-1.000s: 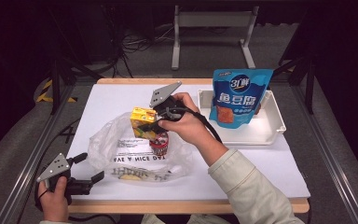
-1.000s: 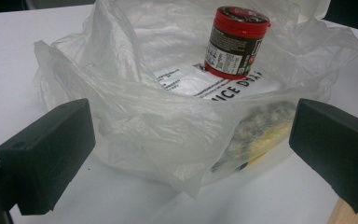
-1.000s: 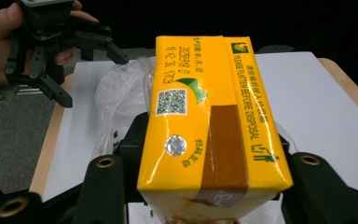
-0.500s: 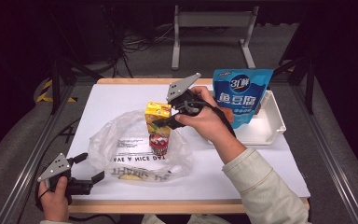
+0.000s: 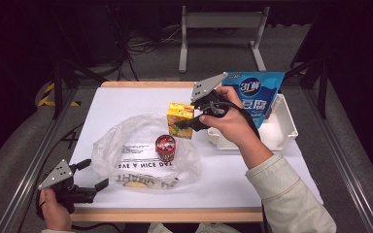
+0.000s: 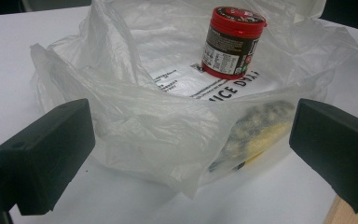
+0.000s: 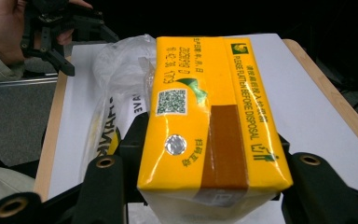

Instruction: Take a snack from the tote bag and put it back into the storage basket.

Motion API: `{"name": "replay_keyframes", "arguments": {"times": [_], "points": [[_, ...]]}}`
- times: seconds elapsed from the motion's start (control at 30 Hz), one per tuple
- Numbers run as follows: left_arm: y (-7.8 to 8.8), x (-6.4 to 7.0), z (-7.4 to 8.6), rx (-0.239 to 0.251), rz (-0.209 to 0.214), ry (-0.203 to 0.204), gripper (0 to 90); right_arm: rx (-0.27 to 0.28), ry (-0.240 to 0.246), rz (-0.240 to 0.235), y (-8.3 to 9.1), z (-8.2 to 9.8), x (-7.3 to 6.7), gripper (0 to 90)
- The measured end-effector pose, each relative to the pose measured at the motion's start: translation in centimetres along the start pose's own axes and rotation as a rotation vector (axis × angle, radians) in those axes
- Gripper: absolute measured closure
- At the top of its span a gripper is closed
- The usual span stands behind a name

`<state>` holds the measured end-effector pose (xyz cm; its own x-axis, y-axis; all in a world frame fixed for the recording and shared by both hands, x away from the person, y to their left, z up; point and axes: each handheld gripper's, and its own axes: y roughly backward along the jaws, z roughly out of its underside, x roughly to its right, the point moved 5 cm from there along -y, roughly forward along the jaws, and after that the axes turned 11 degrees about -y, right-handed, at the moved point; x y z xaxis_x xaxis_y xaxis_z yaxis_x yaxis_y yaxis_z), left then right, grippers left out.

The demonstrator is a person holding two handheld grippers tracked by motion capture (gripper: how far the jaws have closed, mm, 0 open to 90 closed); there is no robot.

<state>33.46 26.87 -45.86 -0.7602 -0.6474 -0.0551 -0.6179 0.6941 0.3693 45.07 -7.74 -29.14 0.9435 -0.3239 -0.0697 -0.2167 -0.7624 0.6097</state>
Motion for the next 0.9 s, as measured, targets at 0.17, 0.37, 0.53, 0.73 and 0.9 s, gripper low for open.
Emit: {"name": "replay_keyframes", "arguments": {"times": [0.17, 0.37, 0.53, 0.73, 0.9], "points": [[0.0, 0.0, 0.0, 0.0, 0.004, -0.005, 0.6, -0.003, -0.005, 0.009, 0.8, 0.5, 0.5, 50.8], [0.0, 0.0, 0.0, -0.002, 0.004, -0.005, 0.6, -0.005, -0.012, 0.012, 1.9, 1.2, 1.1, 50.8], [0.0, 0.0, 0.0, -0.003, 0.003, -0.009, 0.6, -0.008, -0.02, 0.029, 3.0, 1.8, 1.7, 50.8], [0.0, 0.1, 0.0, -0.006, 0.005, -0.008, 0.6, -0.005, -0.031, 0.052, 4.2, 2.5, 2.4, 50.8], [0.0, 0.1, 0.0, -0.008, 0.001, -0.009, 0.6, -0.005, -0.045, 0.072, 5.3, 3.2, 3.1, 50.8]]}}
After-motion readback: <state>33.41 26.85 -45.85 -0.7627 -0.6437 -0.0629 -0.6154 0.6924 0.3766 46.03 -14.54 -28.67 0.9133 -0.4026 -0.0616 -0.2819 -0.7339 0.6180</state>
